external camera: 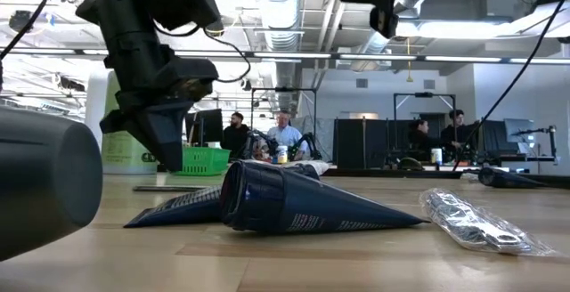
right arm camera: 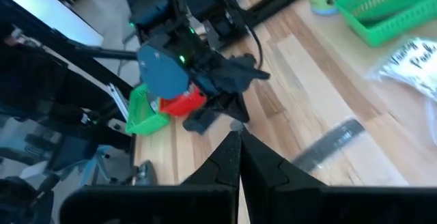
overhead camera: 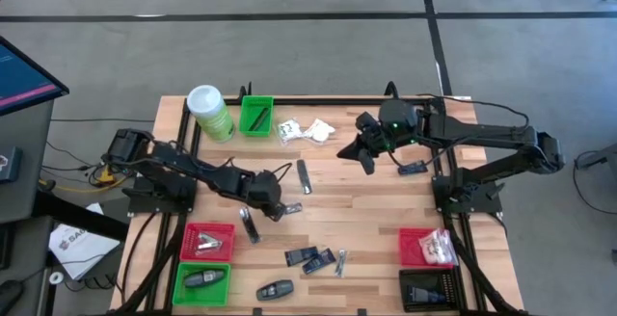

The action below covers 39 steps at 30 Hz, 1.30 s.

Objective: Pick & Place Travel size toiletries
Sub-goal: Put the black comb into the top green bin

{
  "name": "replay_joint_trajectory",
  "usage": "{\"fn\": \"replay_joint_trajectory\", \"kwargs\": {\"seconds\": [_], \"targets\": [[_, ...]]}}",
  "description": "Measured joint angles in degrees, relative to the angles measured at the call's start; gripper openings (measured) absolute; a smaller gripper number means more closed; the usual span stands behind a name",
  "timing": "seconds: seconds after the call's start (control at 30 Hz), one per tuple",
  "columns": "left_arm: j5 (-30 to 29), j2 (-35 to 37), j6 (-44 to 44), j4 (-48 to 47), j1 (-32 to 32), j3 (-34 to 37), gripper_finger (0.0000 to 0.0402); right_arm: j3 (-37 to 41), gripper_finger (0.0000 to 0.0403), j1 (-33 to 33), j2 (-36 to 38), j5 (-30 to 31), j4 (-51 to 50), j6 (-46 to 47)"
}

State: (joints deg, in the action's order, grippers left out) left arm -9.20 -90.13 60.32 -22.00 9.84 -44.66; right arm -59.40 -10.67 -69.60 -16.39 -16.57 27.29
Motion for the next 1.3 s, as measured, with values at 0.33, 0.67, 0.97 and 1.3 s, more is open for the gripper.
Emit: {"fn": "replay_joint_trajectory", "kwargs": {"seconds": [0.33, 0.67, 0.97, 1.3], "targets": [[-3.76, 1.16, -2.97, 0.33, 7.26, -0.09, 0.0001, -0.01, 0.0, 2.68, -3.09, 0.05, 7.38, 4.72], [-4.91, 0.8, -2.6, 0.42, 13.1, -0.15, 0.0001, 0.0, 0.0, 8.14, -12.54, -0.12, 13.82, 7.26], [-5.33, 0.77, -2.74, 3.29, 10.31, 4.69, 0.0001, 0.04, 0.0025, 12.67, -22.04, -1.76, 21.7, 0.36], [-2.84, 1.8, -4.38, 16.84, 10.7, 10.38, 0.0001, 0.0, 0.0091, 17.77, -25.49, 10.25, 19.87, -15.94]]}}
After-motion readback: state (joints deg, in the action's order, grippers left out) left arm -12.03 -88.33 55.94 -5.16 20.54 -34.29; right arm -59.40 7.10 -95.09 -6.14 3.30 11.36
